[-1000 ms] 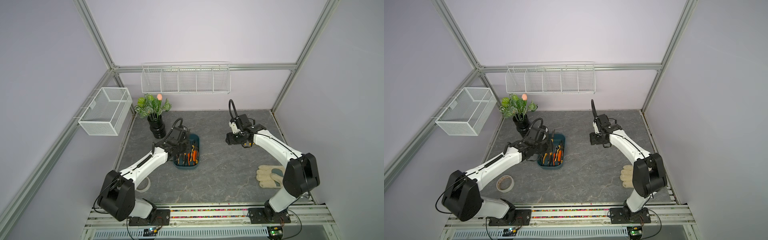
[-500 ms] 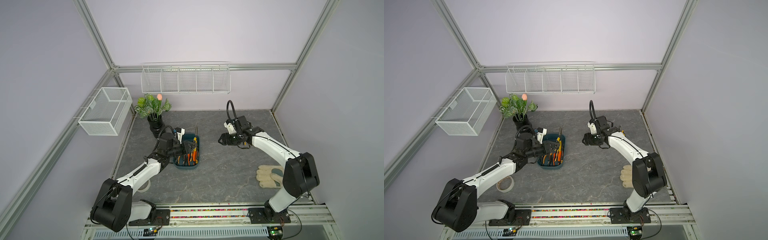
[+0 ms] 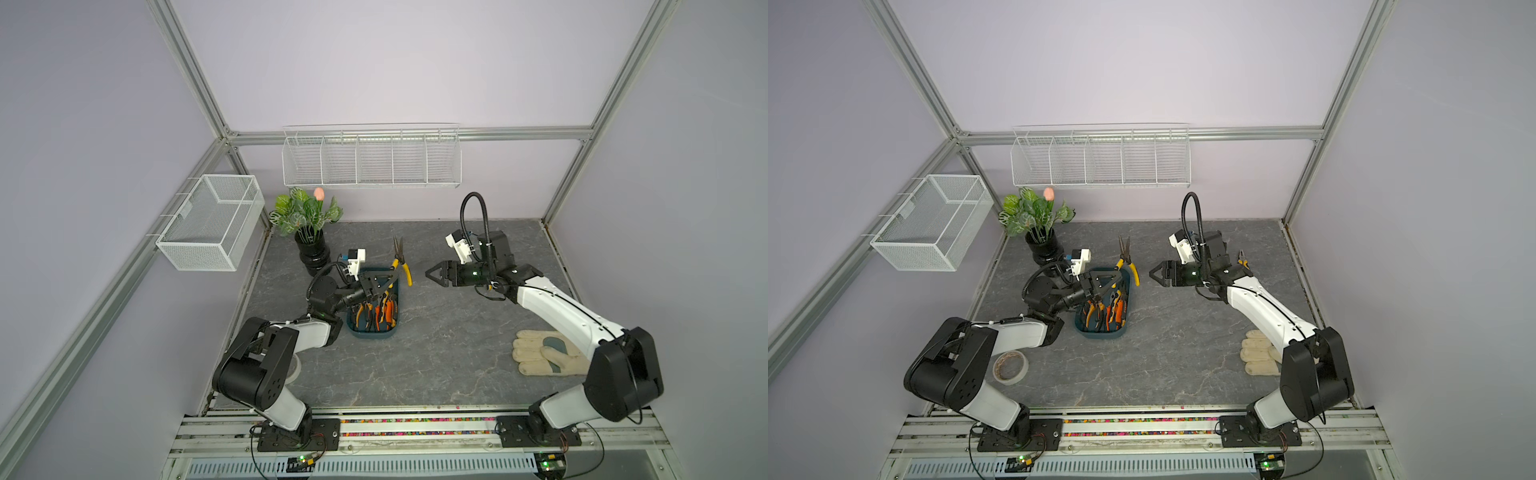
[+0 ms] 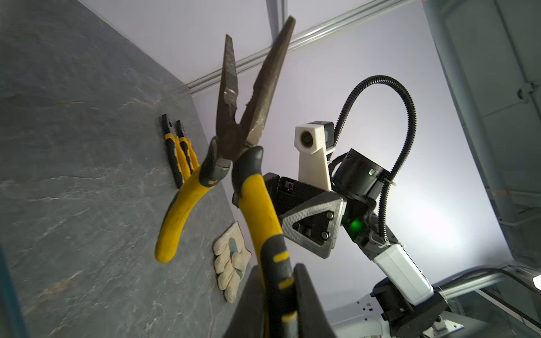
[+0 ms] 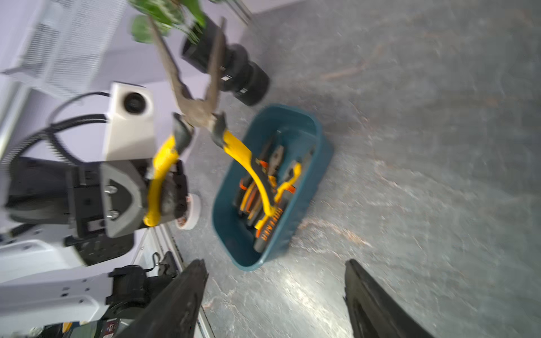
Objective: Take the pliers out of the storage box
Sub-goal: Pick up the pliers from the storage box.
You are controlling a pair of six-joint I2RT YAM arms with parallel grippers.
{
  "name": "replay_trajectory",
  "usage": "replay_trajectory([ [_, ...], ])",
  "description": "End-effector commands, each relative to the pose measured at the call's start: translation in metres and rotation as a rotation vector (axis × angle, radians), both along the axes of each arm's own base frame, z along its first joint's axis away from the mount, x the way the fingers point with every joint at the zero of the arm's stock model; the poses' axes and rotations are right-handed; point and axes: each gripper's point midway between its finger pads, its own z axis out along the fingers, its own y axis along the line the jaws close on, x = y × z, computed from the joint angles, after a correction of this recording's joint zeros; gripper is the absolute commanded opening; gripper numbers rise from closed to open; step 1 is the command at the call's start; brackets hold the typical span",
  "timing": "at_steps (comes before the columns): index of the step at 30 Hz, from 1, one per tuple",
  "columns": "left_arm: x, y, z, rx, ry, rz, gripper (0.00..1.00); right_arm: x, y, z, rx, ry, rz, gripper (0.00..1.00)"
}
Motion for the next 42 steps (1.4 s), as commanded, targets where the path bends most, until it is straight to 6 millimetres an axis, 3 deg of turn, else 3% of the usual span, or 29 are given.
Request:
replay_trajectory([
  [1,-0.029,-0.007,0.044,-0.091,-0.141,-0.108,0.0,0.0,0.011,0.03,0.049,-0.081,0.066,0.76],
  [6,-0.04,-0.022,0.035,-0.08,-0.112,-0.174,0.0,0.015,0.024,0.043,0.079,-0.093,0.099,0.74],
  [10,-0.044,-0.026,0.026,-0.069,-0.099,-0.188,0.0,0.018,0.034,0.064,0.11,-0.122,0.124,0.74],
  [13,-0.044,-0.028,0.025,-0.068,-0.098,-0.191,0.0,0.02,0.042,0.067,0.104,-0.108,0.143,0.74],
  [19,-0.04,-0.031,0.022,-0.066,-0.09,-0.192,0.0,0.026,0.054,0.052,0.042,-0.071,0.118,0.71],
  [27,-0.039,-0.033,0.021,-0.064,-0.089,-0.194,0.0,0.035,0.043,0.027,-0.072,-0.034,-0.035,0.66],
  [33,-0.041,-0.032,0.022,-0.058,-0.096,-0.201,0.0,0.035,0.034,0.036,-0.096,-0.082,-0.088,0.66],
  [42,-0.042,-0.033,0.022,-0.042,-0.101,-0.202,0.0,0.032,0.026,0.034,-0.118,-0.072,-0.124,0.67],
])
